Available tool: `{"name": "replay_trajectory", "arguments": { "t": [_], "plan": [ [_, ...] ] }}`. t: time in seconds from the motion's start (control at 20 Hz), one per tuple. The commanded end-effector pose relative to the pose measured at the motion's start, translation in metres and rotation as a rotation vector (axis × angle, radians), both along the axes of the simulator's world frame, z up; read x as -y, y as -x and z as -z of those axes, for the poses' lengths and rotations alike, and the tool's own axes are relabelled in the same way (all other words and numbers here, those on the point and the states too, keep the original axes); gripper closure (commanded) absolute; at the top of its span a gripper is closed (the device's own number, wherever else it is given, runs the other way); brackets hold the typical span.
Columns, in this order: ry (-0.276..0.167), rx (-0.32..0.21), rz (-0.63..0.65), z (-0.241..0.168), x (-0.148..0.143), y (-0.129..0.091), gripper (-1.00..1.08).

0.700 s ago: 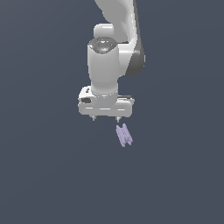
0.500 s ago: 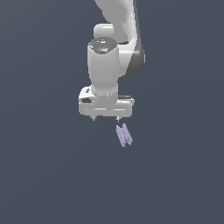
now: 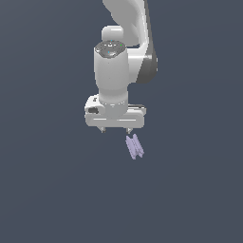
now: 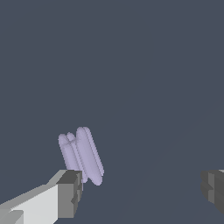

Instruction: Pick up the object and move it to a goal position.

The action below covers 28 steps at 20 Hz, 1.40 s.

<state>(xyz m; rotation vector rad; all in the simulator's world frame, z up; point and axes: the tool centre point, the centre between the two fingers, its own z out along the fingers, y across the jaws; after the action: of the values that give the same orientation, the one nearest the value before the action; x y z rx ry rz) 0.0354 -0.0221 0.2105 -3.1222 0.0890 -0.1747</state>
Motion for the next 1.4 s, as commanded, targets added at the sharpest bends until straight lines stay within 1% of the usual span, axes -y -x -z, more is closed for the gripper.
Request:
{"name": "replay_trajectory", "arguments": {
  "t": [0.0, 0.25, 0.6, 0.8, 1.0, 1.2, 1.35],
  "plan": [
    [0.001, -0.003, -0.009, 0.003, -0.002, 0.000, -0.92],
    [0.010, -0.024, -0.076, 0.024, -0.018, 0.002, -0.92],
    [0.027, -0.078, -0.261, 0.082, -0.062, 0.013, -0.92],
    [0.030, -0.100, -0.336, 0.105, -0.079, 0.020, -0.92],
    [0.031, -0.109, -0.368, 0.114, -0.087, 0.023, -0.92],
    [0.030, -0.108, -0.362, 0.115, -0.086, 0.023, -0.92],
    [0.030, -0.109, -0.364, 0.123, -0.086, 0.024, -0.92]
  ]
}}
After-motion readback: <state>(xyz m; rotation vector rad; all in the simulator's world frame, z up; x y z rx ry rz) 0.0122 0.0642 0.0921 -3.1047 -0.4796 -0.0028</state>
